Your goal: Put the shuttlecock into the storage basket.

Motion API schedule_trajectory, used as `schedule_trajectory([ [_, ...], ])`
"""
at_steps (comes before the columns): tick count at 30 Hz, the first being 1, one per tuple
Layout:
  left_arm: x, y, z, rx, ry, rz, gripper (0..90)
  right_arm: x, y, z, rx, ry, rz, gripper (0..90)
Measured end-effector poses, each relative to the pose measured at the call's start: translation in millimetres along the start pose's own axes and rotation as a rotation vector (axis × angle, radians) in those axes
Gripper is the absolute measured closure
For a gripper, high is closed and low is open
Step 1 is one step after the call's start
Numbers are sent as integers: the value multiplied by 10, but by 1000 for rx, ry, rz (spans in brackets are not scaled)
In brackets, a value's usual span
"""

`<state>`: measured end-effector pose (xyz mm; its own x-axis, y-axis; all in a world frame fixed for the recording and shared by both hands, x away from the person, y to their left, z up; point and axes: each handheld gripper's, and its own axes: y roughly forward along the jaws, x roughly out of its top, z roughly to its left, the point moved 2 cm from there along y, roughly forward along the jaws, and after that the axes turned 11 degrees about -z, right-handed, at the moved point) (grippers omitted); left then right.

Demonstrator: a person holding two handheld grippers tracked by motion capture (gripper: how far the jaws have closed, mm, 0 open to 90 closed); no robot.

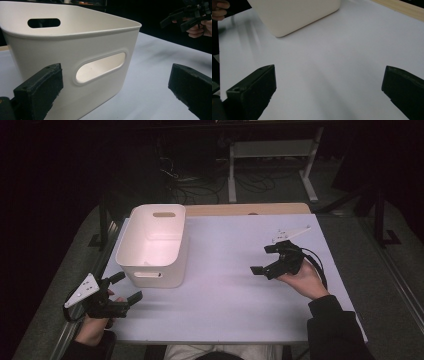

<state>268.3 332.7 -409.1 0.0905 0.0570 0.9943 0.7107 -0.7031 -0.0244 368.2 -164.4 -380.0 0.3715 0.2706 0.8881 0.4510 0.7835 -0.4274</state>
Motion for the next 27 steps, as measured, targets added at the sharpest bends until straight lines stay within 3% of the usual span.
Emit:
schedule_trajectory([
  [11, 0, 3, -1, -1, -1, 1, 0, -173, -100, 6, -18, 33, -21, 0],
  [27, -1, 5, -1, 2, -3, 1, 0, -428, -300, 25, -77, 35, -64, 0],
])
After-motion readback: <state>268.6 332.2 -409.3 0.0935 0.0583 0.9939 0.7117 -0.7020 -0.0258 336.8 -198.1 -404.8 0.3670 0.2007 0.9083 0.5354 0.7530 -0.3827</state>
